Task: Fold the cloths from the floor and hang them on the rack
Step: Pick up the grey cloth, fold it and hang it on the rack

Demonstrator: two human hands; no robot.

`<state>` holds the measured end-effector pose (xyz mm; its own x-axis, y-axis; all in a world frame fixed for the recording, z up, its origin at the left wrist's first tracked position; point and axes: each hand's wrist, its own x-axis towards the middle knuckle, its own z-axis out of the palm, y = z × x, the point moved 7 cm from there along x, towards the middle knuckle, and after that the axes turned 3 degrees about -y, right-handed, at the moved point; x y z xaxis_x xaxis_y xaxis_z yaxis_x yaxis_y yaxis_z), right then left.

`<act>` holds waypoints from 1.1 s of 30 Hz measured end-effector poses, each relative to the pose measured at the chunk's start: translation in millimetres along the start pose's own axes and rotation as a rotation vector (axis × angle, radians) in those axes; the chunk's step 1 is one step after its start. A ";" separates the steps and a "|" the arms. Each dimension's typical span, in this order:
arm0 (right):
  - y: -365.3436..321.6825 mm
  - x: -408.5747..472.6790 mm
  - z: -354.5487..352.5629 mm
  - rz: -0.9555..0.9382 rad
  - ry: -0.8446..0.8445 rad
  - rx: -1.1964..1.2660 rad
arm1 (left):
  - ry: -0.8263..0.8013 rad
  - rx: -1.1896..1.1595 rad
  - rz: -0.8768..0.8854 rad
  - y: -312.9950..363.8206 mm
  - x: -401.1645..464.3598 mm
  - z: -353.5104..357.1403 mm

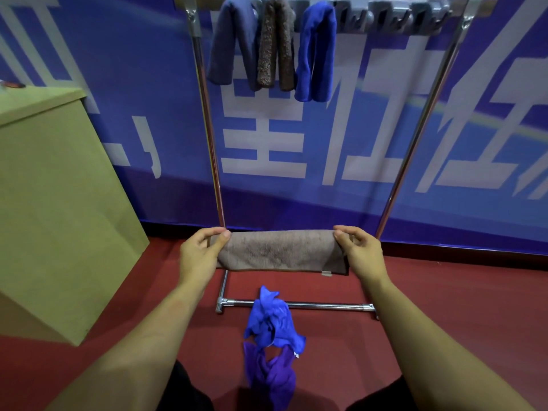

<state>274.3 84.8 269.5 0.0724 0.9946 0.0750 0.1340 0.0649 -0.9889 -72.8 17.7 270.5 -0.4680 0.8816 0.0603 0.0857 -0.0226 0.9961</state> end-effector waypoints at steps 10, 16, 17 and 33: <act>-8.1 -1.8 -4.8 -0.051 0.027 0.044 | 0.042 -0.050 0.002 6.5 -0.8 -4.3; -6.7 -2.9 -6.9 -0.045 0.051 0.057 | 0.000 -0.083 -0.013 3.7 -0.6 0.6; -6.8 -3.1 -7.8 -0.049 0.064 0.058 | -0.015 -0.079 -0.013 2.5 -0.1 1.4; 3.6 4.9 -5.6 -0.031 0.062 -0.032 | 0.029 -0.121 -0.027 -6.0 5.4 -1.9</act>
<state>280.7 89.5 267.1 0.1290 0.9850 0.1142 0.1687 0.0917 -0.9814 -77.5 21.6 264.9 -0.4943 0.8686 0.0333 -0.0329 -0.0569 0.9978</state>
